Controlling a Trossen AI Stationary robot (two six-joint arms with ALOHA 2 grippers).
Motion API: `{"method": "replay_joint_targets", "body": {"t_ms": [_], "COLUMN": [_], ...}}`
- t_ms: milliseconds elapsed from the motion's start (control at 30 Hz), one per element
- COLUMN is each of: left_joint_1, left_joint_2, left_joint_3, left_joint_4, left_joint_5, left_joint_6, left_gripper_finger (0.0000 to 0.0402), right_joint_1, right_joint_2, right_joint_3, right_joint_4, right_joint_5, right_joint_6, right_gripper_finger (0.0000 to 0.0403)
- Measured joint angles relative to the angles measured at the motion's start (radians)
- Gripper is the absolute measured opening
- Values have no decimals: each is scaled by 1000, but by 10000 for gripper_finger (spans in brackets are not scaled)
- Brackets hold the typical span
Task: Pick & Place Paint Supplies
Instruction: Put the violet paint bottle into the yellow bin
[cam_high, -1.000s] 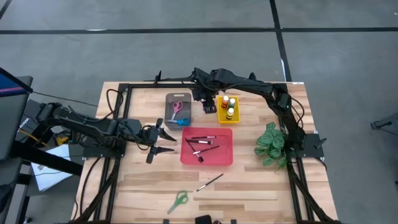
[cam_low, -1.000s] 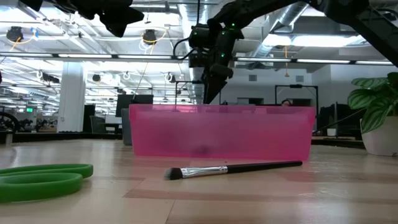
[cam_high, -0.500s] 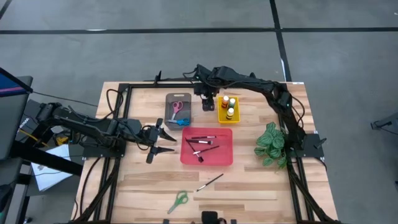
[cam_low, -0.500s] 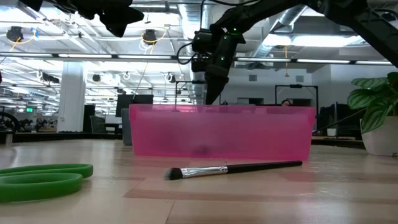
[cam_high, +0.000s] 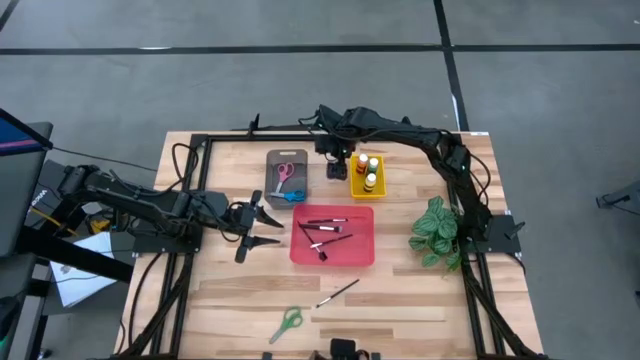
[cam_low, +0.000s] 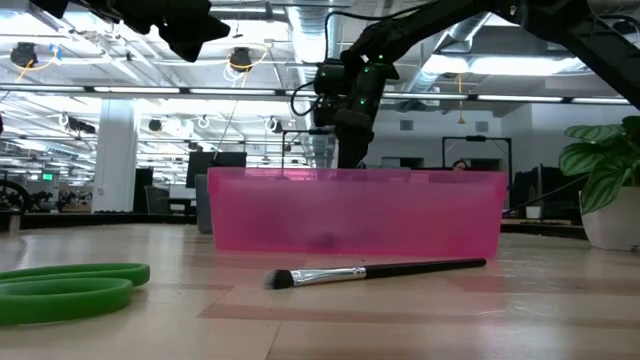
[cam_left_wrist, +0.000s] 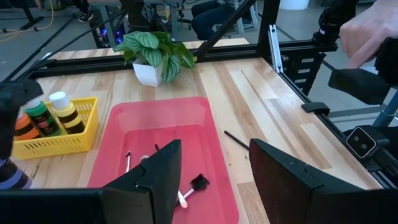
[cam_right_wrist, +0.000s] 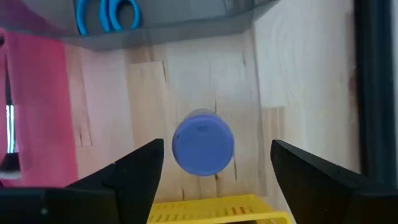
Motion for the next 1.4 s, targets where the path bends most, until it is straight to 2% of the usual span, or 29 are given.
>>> {"method": "replay_joint_targets", "body": {"t_ms": [600,733,1100,1400], "left_joint_1": [0,0,1,3], "left_joint_2": [0,0,0,0], "left_joint_3": [0,0,0,0], "left_joint_4": [0,0,0,0], "left_joint_5": [-1,-1,-1,-1], "left_joint_6": [0,0,2,3], "left_gripper_finger": [181,181,181,181], "right_joint_1": [-26,-48,-72,-71], "right_joint_2": [1,1,1,1], "right_joint_3": [-162,-176,-190,-190], "right_joint_4": [158,180,248,269], "right_joint_5": [-49,-99,-154,-154], "right_joint_6": [-14,-10,-7,-17], "right_gripper_finger": [292,292,292,261]}}
